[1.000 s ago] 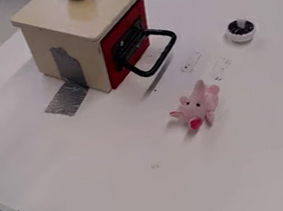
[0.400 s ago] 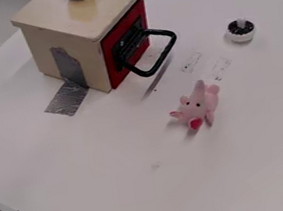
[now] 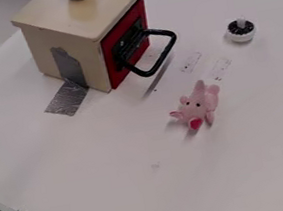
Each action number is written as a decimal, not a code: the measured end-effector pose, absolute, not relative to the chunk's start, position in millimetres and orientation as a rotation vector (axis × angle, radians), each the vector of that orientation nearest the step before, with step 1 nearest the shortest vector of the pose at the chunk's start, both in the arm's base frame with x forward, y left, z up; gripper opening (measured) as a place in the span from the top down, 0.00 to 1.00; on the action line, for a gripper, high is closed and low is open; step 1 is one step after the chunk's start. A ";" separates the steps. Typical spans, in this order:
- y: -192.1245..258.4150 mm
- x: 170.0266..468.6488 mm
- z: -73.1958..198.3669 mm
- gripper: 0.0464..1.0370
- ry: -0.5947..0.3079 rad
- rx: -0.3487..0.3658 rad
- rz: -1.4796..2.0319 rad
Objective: Put the object on the middle of table
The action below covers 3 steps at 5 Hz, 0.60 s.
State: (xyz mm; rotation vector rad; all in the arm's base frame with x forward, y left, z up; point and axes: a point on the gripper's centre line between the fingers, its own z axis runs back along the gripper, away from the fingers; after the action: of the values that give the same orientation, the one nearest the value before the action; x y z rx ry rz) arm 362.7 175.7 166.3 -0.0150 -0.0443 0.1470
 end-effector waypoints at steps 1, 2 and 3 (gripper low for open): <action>172.7 363.5 127.4 0.04 0.039 -0.040 0.159; 175.5 365.7 115.4 0.04 0.057 -0.023 0.170; 177.0 368.2 109.2 0.07 0.055 -0.016 0.177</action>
State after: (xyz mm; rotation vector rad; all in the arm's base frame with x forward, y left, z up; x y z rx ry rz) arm 368.2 177.0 109.2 -0.0156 0.0548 0.1774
